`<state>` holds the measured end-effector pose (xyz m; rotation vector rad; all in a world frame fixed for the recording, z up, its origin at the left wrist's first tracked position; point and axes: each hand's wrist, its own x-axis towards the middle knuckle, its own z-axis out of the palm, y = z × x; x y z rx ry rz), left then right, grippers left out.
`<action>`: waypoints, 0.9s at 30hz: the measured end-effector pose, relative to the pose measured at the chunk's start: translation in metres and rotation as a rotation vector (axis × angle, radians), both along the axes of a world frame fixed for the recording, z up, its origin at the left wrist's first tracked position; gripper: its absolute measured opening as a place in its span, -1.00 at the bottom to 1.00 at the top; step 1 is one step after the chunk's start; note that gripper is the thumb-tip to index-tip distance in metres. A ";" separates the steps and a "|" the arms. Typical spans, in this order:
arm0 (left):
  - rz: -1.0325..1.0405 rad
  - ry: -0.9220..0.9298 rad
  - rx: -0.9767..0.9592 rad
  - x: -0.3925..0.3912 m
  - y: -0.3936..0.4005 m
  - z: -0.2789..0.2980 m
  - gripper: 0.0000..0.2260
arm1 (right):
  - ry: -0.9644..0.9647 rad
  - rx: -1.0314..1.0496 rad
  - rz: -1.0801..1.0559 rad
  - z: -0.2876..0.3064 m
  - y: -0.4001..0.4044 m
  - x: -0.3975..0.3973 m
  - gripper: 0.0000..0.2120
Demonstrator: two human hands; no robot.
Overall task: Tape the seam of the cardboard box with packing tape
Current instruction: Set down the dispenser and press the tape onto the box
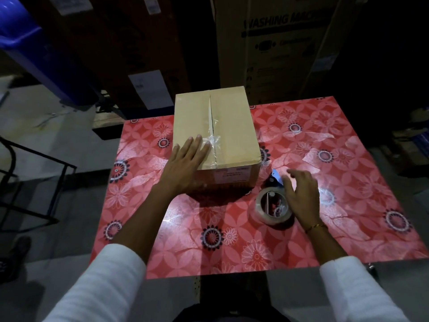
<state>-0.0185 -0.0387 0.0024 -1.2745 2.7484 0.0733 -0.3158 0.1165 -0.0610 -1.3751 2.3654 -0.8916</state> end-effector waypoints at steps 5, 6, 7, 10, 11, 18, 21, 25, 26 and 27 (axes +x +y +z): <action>0.042 0.108 0.066 -0.003 0.000 0.004 0.04 | -0.012 -0.276 0.219 0.067 -0.047 0.054 -0.58; 0.055 0.135 0.074 -0.003 0.000 0.005 0.06 | 0.035 -0.284 0.306 0.074 -0.055 0.066 -0.55; 0.063 0.154 0.075 -0.003 0.001 0.004 0.07 | 0.103 -0.284 0.394 0.075 -0.062 0.075 -0.53; 0.066 0.158 0.042 -0.004 0.004 0.005 0.07 | 0.286 -0.232 0.564 0.065 -0.077 0.087 -0.47; 0.066 0.148 0.029 -0.004 0.005 0.006 0.07 | 0.340 -0.215 0.586 0.061 -0.080 0.086 -0.46; 0.061 0.070 -0.058 -0.006 0.004 0.002 -0.03 | 0.564 -0.191 0.615 0.061 -0.086 0.083 -0.53; 0.052 0.071 -0.047 -0.004 0.003 0.001 -0.07 | 0.600 -0.206 0.622 0.058 -0.085 0.080 -0.59; 0.044 0.051 -0.061 -0.002 0.003 0.003 -0.16 | 0.619 -0.178 0.636 0.057 -0.084 0.078 -0.52; 0.037 0.028 -0.067 -0.002 0.004 0.003 -0.18 | 0.613 -0.166 0.635 0.058 -0.084 0.079 -0.49; 0.030 0.000 -0.074 -0.002 0.005 0.003 -0.15 | 0.607 -0.159 0.627 0.058 -0.084 0.081 -0.47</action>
